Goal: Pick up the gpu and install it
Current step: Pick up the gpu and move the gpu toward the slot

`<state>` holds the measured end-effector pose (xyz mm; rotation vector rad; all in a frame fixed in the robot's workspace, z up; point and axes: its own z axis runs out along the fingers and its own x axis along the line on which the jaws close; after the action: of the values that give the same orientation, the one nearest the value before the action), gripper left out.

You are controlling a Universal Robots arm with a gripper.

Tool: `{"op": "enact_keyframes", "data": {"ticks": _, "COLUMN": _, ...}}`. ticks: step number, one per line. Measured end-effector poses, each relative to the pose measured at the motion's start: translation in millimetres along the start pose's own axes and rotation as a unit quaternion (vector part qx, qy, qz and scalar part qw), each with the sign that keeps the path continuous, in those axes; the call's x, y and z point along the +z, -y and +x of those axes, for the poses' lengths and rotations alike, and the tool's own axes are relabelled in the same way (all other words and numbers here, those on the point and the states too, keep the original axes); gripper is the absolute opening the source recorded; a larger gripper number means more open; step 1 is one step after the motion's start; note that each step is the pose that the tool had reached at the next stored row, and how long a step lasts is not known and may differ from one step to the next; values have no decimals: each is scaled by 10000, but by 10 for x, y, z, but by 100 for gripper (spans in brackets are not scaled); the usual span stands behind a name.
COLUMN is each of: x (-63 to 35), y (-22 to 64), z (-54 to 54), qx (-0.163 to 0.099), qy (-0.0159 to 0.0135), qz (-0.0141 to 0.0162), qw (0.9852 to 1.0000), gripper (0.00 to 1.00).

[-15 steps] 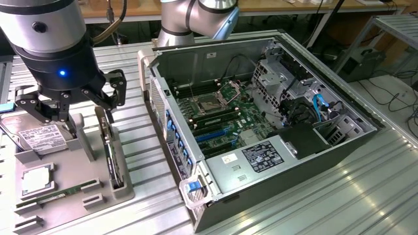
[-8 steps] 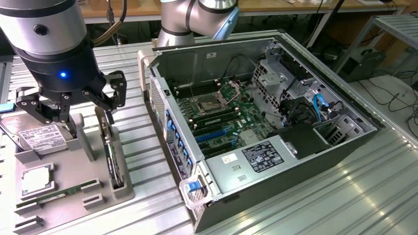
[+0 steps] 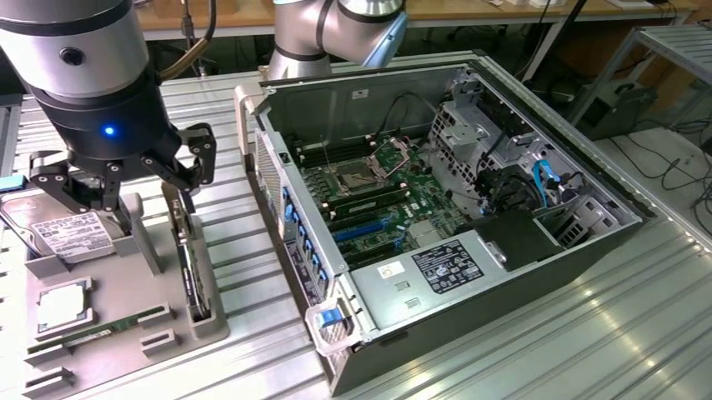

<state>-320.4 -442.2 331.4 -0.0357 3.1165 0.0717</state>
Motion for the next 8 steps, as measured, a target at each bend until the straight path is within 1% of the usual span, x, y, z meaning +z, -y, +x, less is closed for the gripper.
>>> {"op": "enact_keyframes", "data": {"ticks": 8, "x": 19, "y": 1, "z": 0, "qx": 0, "qy": 1, "qz": 0, "qw": 10000, "gripper": 66}}
